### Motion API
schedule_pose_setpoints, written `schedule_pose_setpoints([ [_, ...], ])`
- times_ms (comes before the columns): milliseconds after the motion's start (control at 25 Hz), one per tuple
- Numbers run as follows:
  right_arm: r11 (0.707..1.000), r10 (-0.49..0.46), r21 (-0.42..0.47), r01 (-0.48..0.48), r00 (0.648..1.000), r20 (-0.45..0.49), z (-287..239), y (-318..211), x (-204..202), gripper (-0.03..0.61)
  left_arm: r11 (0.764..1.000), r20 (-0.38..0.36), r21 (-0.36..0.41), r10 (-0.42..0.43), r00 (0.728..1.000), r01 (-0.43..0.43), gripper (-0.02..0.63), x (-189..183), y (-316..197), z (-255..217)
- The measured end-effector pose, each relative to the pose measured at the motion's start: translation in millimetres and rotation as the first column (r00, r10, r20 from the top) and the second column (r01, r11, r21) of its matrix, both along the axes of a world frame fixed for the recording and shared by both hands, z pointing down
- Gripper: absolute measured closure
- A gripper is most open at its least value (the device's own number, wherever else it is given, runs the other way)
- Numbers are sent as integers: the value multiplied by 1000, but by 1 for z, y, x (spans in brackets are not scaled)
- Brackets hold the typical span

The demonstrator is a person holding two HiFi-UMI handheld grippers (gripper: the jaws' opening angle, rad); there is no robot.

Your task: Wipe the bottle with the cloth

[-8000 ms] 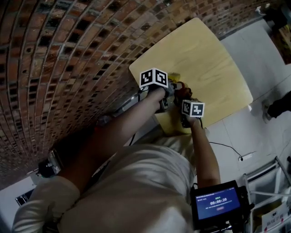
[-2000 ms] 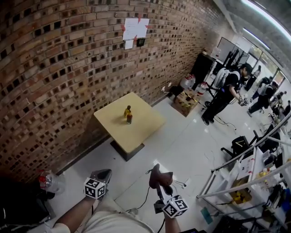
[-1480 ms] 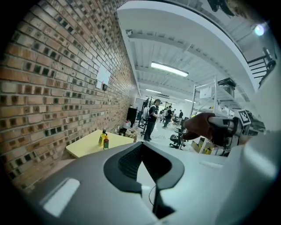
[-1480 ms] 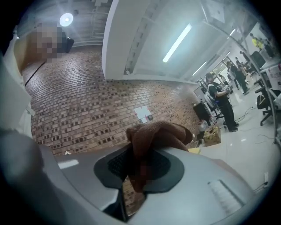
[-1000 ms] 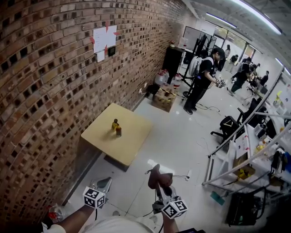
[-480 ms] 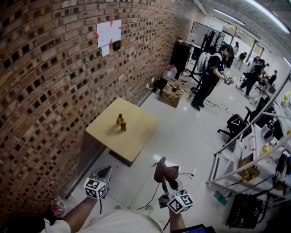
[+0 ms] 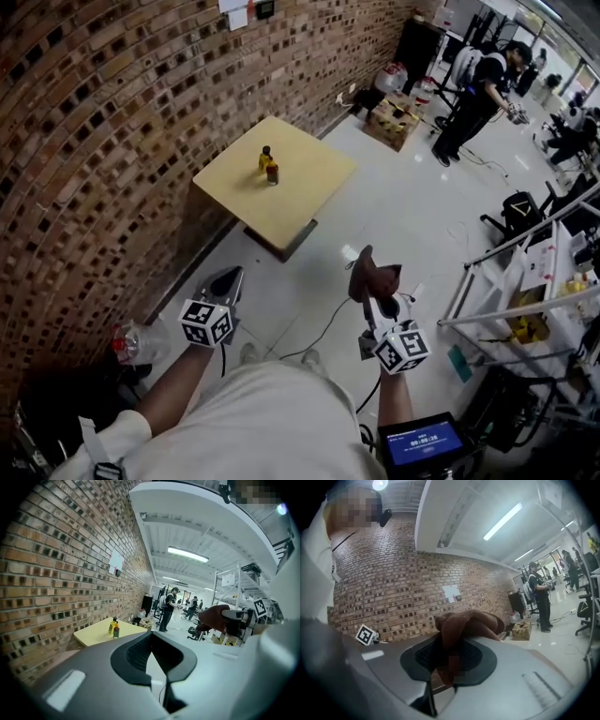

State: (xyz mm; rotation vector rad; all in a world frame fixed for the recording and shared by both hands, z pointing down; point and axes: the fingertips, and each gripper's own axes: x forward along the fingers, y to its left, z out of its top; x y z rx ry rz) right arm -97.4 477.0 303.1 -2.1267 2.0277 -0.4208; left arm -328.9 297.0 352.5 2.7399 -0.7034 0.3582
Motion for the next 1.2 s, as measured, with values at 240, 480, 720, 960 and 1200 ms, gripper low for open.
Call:
schedule_pose_setpoints([
  [240,998,-60,-1,60,998,6,7,4,1,509,999,40,-15,-32,999,33,601,4,23,14],
  [480,997,-73,-21,72,997,-39,17,20,-3,515,999,59,-32,-42,997,44,601,11,43,23],
  [720,996,-84,-20,83,996,-43,20,33,-8,517,999,73,-35,-30,997,32,601,14,57,27],
  [960,997,-80,-13,80,996,-35,21,39,-12,517,999,82,-43,-1,997,5,601,19,68,29],
  [1200,997,-73,-8,73,997,-33,21,43,-16,517,998,92,-51,40,995,-35,601,26,78,33],
])
